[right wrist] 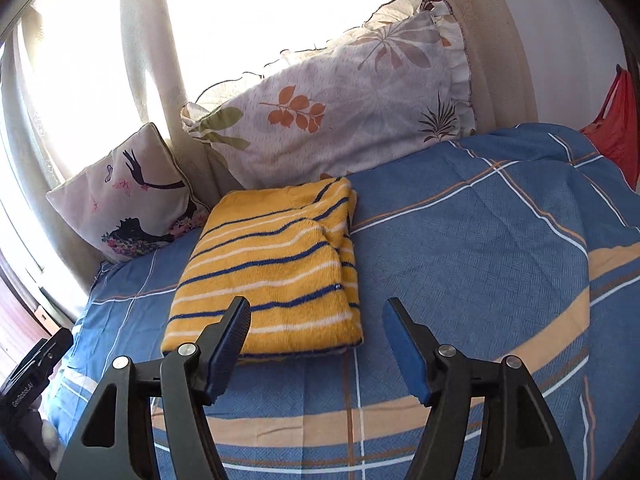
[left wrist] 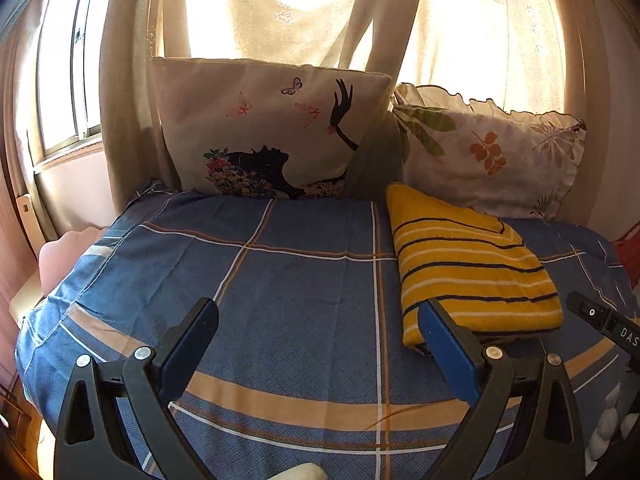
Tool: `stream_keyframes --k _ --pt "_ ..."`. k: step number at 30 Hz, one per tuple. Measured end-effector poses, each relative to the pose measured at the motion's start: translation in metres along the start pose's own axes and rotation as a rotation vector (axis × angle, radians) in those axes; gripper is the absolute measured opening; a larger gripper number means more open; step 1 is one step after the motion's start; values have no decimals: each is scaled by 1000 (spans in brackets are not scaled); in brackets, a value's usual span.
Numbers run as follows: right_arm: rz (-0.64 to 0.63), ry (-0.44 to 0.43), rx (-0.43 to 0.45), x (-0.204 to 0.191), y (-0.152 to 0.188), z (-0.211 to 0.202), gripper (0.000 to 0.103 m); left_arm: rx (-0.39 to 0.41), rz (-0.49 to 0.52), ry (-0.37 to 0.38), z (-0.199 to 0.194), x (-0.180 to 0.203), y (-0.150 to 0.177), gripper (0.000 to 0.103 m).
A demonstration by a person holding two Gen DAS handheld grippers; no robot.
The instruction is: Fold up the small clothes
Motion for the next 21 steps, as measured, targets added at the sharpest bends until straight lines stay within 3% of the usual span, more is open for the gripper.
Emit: stream_keyframes --k 13,21 --pt "-105 35 -77 -36 26 17 76 -127 53 49 15 19 14 100" --pt "-131 48 -104 -45 33 23 79 -154 77 52 19 23 21 100"
Point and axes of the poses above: each gripper's, at about its wrist camera, not at the fingertips, and z roughly the way its jaws point, x to its right, y to its underside, the point moved 1 cm from there along z, roughly the way its jaws point, and after that the axes turned 13 degrees about -x, right-handed, at the moved point
